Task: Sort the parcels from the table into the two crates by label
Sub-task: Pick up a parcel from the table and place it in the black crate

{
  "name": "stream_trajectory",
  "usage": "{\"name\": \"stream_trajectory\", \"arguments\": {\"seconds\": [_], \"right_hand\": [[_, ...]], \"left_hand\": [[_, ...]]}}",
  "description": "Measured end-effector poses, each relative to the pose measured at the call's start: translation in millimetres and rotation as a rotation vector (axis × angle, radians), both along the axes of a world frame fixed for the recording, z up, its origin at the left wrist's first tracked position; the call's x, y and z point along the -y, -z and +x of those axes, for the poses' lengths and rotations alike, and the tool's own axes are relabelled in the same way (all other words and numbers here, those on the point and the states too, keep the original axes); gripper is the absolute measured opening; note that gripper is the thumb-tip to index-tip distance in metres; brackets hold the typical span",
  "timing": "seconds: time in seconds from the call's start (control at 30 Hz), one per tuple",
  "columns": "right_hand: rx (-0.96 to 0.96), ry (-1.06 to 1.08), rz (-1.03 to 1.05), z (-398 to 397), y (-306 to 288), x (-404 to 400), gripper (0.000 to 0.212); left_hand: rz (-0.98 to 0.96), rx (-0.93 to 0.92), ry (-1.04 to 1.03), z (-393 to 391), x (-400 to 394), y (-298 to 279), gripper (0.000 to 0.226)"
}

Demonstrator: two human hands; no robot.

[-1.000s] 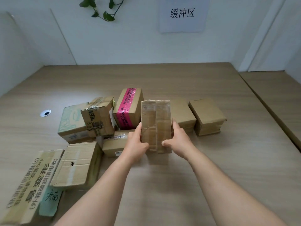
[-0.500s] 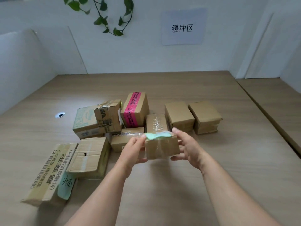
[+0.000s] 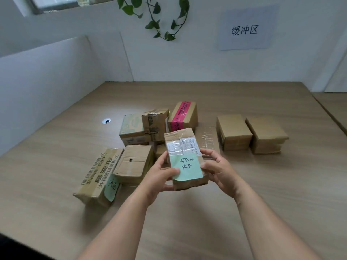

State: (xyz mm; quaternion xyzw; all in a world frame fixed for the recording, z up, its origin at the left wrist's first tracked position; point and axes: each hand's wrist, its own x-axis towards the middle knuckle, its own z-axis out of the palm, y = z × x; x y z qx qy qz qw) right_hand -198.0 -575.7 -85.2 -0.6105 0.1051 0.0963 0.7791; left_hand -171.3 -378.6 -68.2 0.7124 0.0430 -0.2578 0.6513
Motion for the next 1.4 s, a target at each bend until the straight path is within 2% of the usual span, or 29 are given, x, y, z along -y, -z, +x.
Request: {"name": "stream_trajectory", "arguments": {"seconds": [0.13, 0.4, 0.6, 0.77, 0.93, 1.17, 1.4], "right_hand": [[-0.013, -0.146, -0.160, 0.0, -2.0, -22.0, 0.054], [0.060, -0.217, -0.218, 5.7, -15.3, -86.7, 0.049], [0.094, -0.363, -0.213, 12.7, -31.4, -157.5, 0.054], [0.085, -0.493, -0.179, 13.0, -40.4, -236.2, 0.062], [0.065, -0.582, -0.174, 4.5, -37.5, -312.7, 0.065], [0.097, -0.693, -0.272, -16.5, -34.9, -420.5, 0.069], [0.090, -0.832, -0.231, -50.1, -20.1, -525.7, 0.065]], "left_hand": [[-0.024, 0.075, -0.111, -4.7, -23.2, 0.3, 0.077], [-0.023, 0.174, -0.171, -17.6, -92.2, -6.4, 0.087], [-0.035, 0.238, -0.279, -43.2, -167.4, -15.5, 0.083], [0.131, 0.315, -0.343, -75.4, -247.3, -20.3, 0.077], [0.327, 0.322, -0.541, -110.5, -329.7, -9.0, 0.067], [0.393, 0.276, -0.647, -165.0, -418.8, 8.8, 0.060], [0.451, 0.234, -0.730, -222.8, -498.1, 15.4, 0.054]]}}
